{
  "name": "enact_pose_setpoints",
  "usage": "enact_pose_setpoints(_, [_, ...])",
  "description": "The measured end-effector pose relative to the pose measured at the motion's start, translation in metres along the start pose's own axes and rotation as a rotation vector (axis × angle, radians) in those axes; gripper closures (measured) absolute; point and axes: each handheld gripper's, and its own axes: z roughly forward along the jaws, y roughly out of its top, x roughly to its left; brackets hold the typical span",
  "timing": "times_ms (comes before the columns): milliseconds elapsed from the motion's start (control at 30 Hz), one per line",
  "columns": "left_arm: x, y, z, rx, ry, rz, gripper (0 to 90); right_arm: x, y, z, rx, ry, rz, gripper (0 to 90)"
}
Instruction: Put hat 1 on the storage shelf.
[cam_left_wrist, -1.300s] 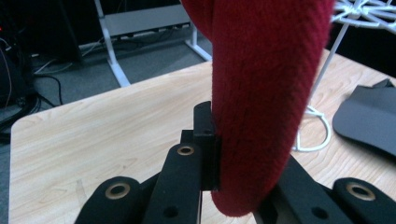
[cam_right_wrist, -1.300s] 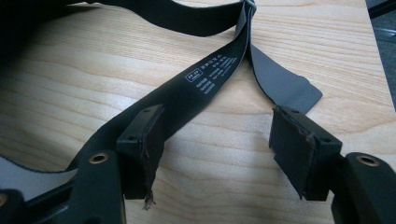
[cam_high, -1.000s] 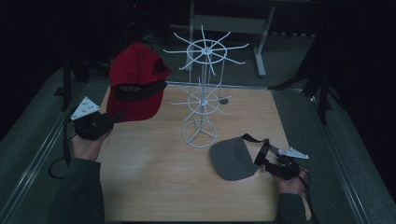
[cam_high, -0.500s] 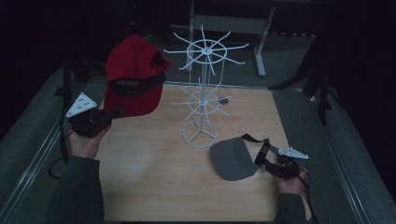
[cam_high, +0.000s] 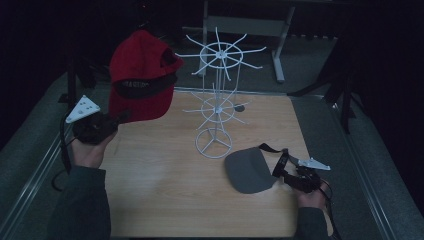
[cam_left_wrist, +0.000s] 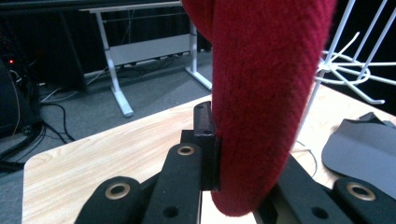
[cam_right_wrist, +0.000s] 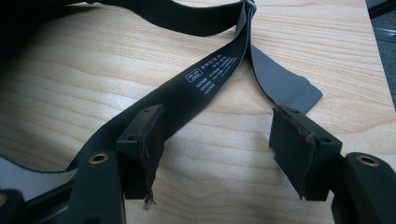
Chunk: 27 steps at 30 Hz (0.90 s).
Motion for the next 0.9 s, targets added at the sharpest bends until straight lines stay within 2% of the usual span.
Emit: enact_pose_setpoints(900, [-0.009,0.022,-0.013,-0.077,-0.007,0.011,85.9,0.000,0.000,0.000,0.000,0.000,0.000,35.6])
